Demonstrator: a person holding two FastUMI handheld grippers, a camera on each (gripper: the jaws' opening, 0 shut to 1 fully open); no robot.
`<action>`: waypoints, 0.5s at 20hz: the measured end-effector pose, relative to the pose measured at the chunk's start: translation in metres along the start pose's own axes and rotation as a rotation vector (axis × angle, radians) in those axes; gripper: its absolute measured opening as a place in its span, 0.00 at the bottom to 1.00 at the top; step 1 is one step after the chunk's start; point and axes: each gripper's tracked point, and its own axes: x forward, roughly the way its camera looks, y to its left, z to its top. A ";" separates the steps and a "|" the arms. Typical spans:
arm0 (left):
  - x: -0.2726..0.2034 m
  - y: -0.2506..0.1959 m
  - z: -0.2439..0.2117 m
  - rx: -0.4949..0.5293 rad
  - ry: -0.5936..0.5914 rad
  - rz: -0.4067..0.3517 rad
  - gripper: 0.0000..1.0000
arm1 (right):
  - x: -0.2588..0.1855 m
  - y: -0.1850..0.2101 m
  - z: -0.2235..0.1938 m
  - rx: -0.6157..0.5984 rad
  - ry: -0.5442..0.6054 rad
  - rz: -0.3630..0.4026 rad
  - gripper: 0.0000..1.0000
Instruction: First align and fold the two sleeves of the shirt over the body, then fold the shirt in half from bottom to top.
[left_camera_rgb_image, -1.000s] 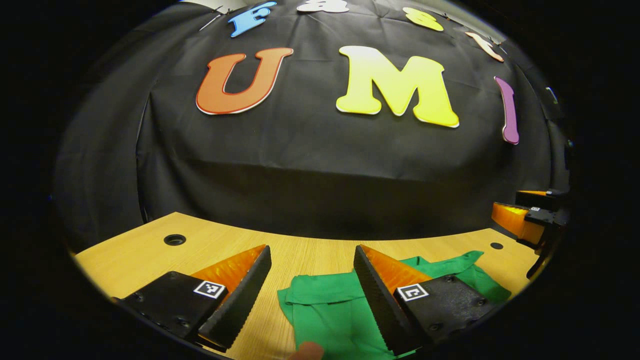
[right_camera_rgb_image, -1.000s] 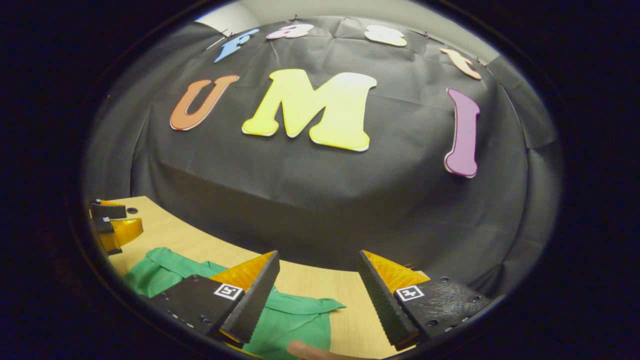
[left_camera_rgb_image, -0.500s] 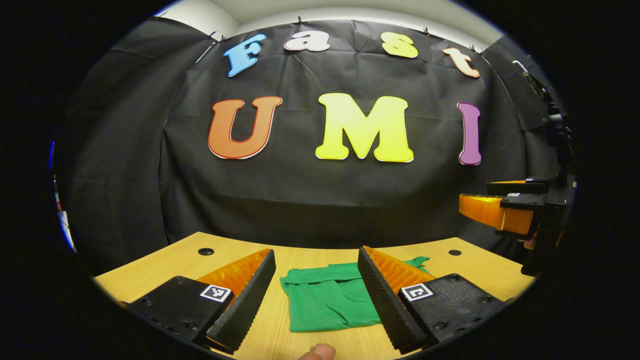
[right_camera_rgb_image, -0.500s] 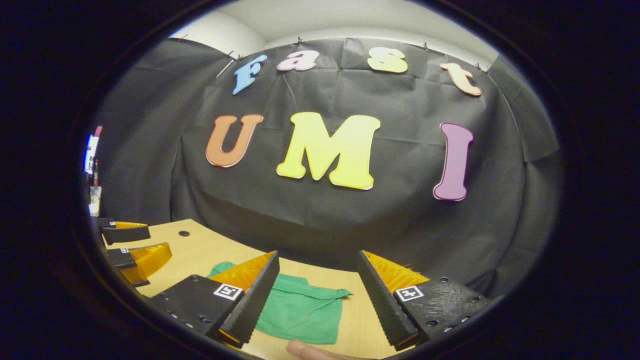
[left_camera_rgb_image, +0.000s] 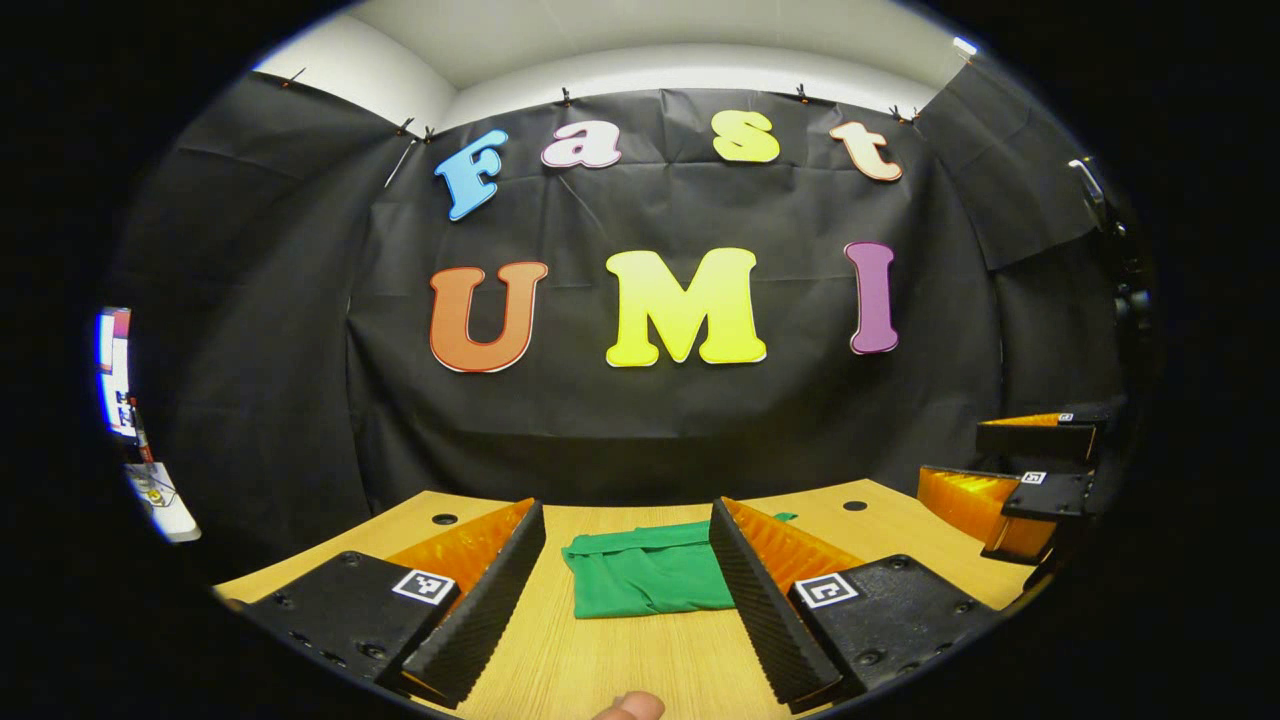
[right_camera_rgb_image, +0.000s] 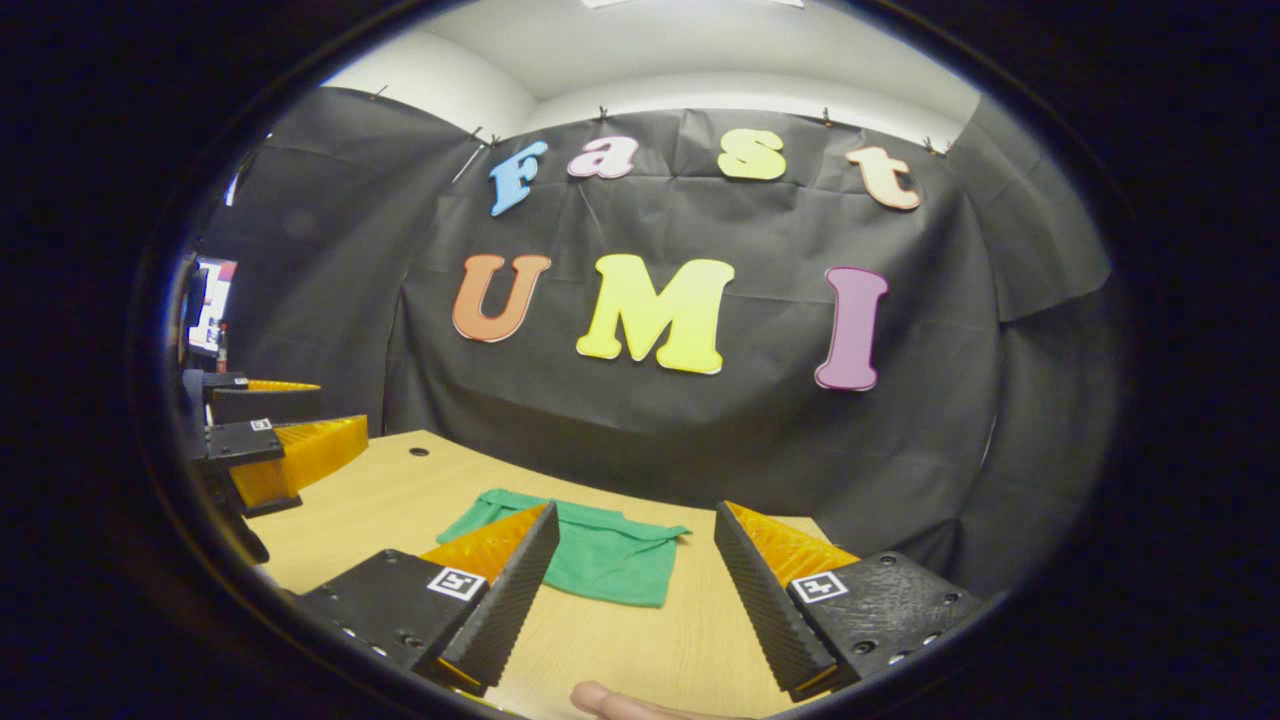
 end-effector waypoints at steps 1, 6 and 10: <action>-0.012 -0.006 -0.002 -0.006 0.006 -0.006 1.00 | -0.015 -0.004 -0.006 0.011 0.002 -0.009 0.95; -0.061 -0.003 -0.011 -0.019 0.037 0.003 1.00 | -0.051 -0.009 -0.037 0.032 0.034 -0.043 0.95; -0.077 0.010 -0.018 0.007 0.066 0.026 1.00 | -0.062 -0.012 -0.038 0.028 0.027 -0.066 0.95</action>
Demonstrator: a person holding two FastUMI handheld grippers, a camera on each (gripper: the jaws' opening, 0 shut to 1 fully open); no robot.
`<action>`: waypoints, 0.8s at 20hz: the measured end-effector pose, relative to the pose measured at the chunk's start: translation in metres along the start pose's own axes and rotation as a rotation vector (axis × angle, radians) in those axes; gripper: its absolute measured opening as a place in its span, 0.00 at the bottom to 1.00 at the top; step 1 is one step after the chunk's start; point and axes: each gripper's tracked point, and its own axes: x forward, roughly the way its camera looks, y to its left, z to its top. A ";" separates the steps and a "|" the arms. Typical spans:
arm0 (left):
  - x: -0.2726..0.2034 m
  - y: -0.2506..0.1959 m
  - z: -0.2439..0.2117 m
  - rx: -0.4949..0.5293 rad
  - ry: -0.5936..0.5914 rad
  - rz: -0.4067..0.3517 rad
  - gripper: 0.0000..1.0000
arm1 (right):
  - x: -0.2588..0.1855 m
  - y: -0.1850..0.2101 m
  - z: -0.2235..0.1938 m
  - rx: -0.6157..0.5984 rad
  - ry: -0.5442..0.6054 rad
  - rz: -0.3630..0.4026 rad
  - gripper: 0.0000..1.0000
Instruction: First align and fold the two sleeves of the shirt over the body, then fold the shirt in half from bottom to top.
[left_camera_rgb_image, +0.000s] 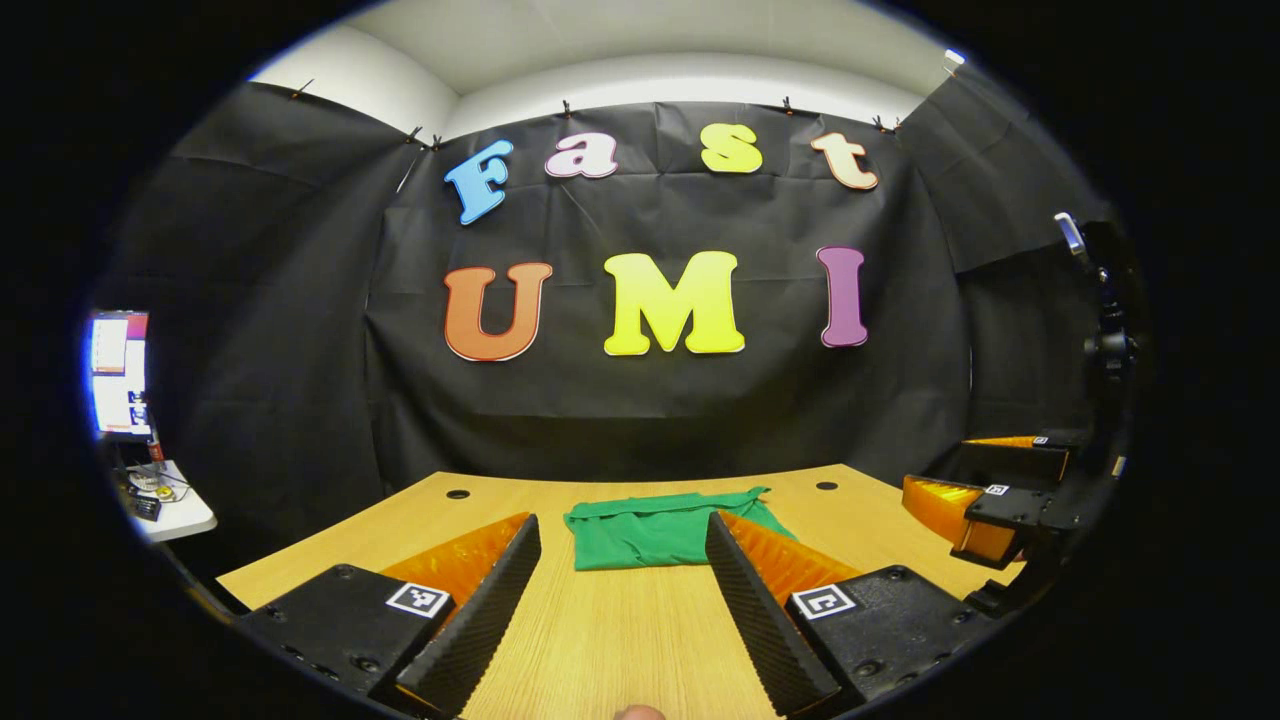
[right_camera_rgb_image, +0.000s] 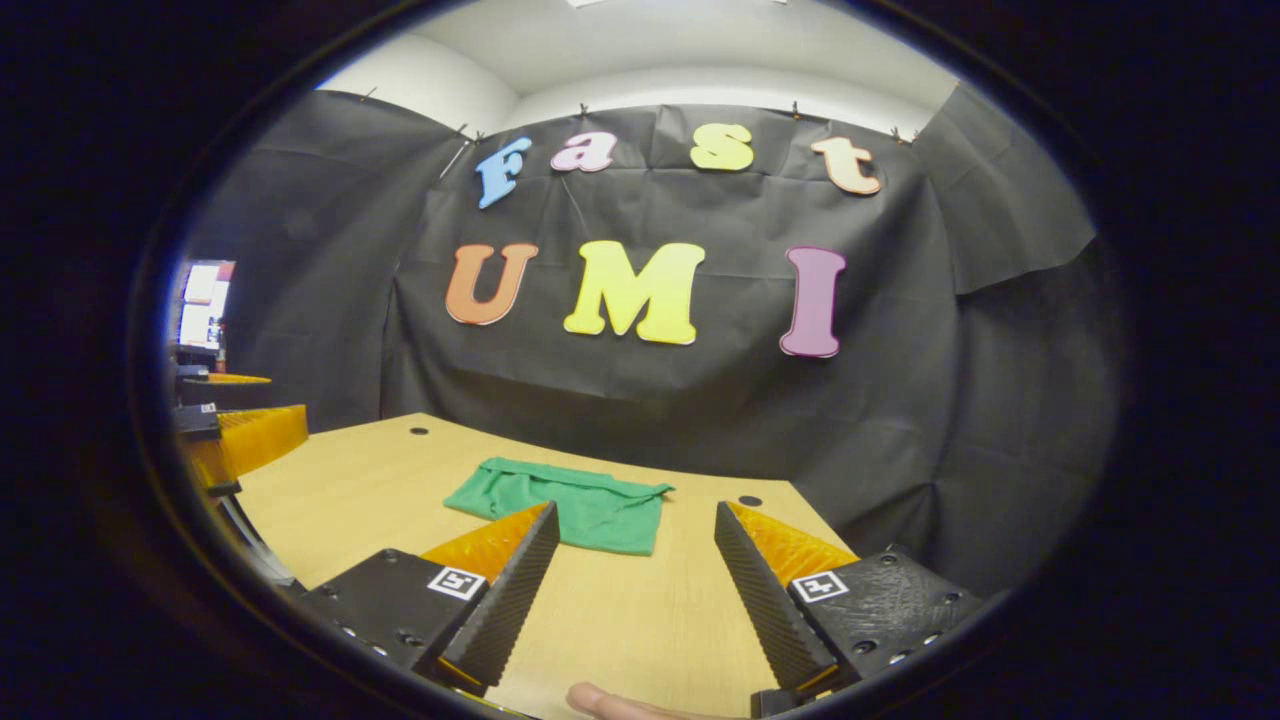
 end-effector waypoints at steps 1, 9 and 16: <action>-0.001 0.002 -0.002 0.000 0.009 0.009 1.00 | -0.002 -0.002 0.001 0.009 -0.009 -0.003 0.95; -0.012 -0.033 0.003 -0.027 -0.058 -0.105 1.00 | -0.044 -0.019 -0.035 -0.081 0.015 -0.049 0.97; -0.013 -0.039 -0.012 -0.022 -0.023 -0.164 1.00 | -0.062 -0.030 -0.055 -0.013 0.042 -0.113 0.95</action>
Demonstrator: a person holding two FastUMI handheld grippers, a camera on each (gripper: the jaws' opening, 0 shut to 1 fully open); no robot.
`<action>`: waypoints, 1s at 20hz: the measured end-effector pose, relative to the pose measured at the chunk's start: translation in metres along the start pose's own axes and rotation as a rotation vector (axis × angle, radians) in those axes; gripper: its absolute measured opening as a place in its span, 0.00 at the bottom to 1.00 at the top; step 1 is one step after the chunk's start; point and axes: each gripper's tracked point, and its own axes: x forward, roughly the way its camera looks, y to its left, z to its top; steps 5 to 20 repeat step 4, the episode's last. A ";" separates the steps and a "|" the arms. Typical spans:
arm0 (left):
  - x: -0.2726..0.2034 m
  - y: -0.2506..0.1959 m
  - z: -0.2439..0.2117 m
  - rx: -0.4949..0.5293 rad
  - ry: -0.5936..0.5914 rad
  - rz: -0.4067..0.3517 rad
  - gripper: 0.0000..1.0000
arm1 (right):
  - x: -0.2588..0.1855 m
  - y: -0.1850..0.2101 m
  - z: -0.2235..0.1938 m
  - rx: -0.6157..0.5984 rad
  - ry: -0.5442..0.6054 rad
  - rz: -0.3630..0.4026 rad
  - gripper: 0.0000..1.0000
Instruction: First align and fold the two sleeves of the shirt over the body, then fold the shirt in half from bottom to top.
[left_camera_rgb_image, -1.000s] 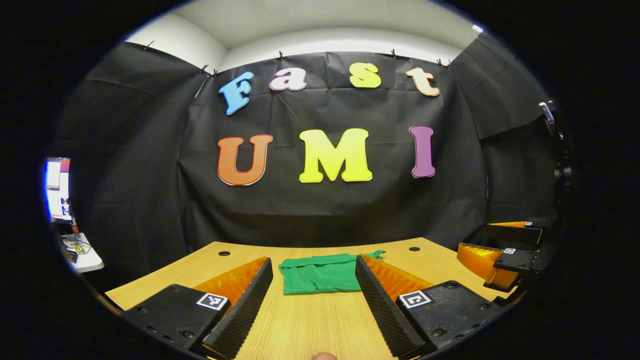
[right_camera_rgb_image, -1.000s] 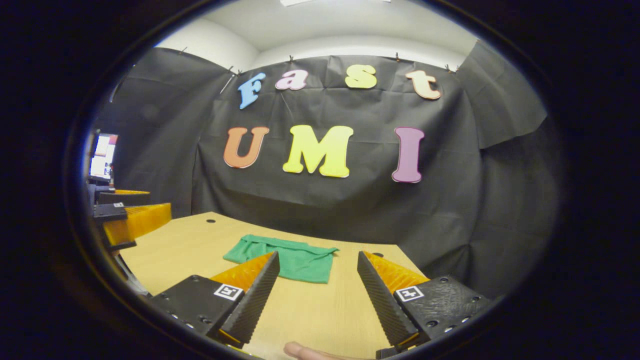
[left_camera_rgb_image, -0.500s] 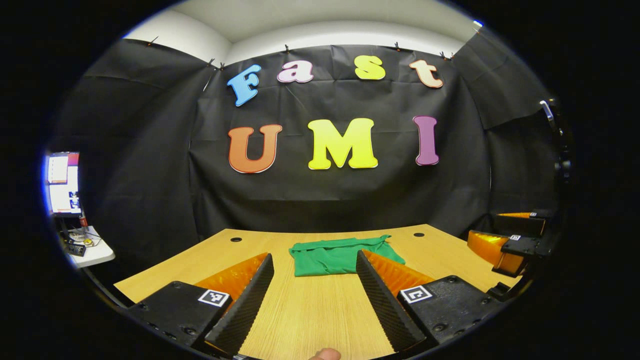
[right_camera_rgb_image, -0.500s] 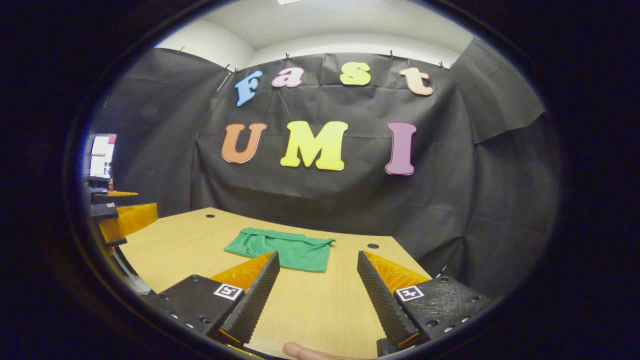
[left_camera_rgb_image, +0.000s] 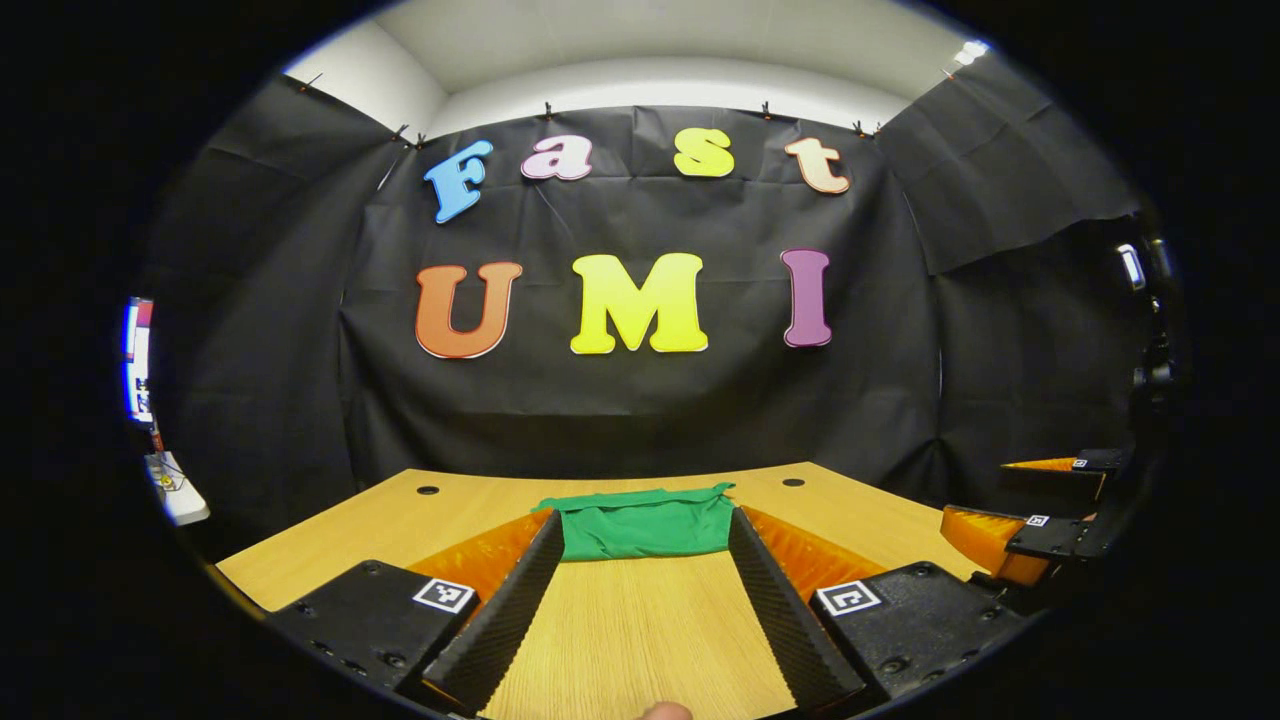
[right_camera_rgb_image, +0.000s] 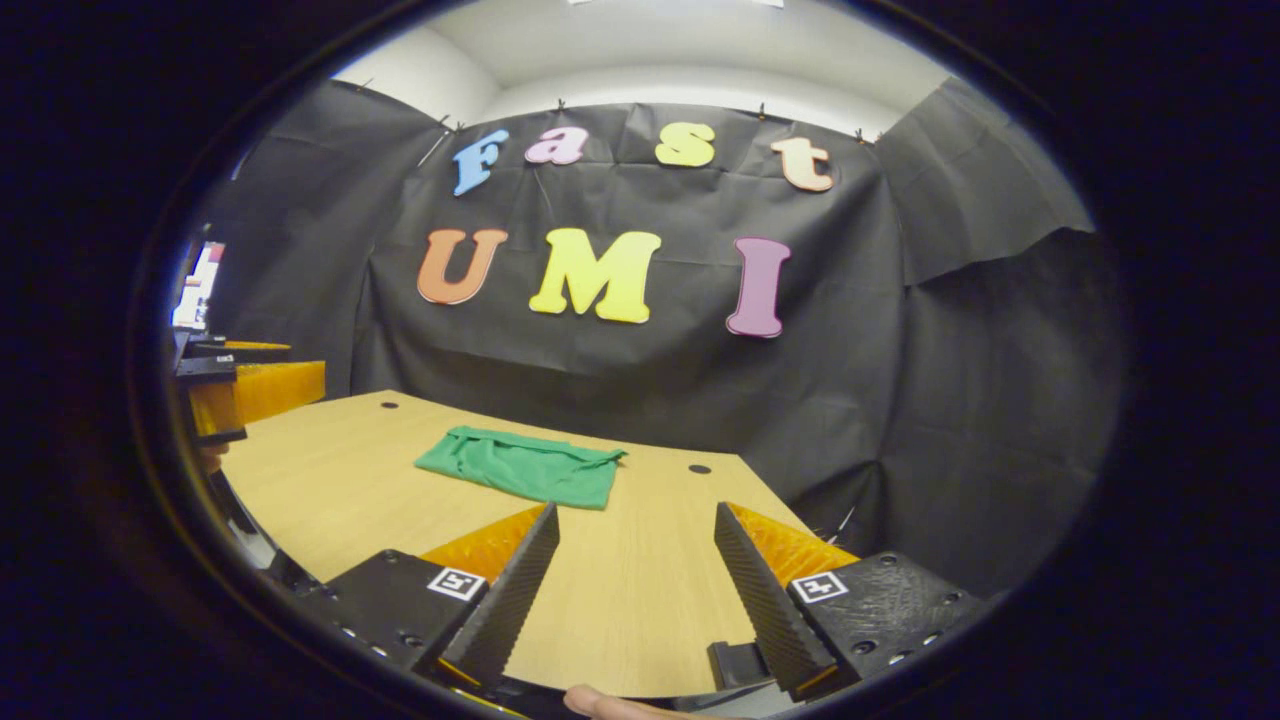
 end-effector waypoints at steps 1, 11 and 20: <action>0.000 0.007 0.000 -0.012 0.000 0.021 1.00 | 0.001 0.003 0.000 -0.002 0.003 0.004 0.97; 0.003 0.012 -0.002 -0.042 0.007 0.050 1.00 | 0.001 0.017 -0.002 -0.008 0.000 0.031 0.95; 0.003 0.012 -0.002 -0.042 0.007 0.050 1.00 | 0.001 0.017 -0.002 -0.008 0.000 0.031 0.95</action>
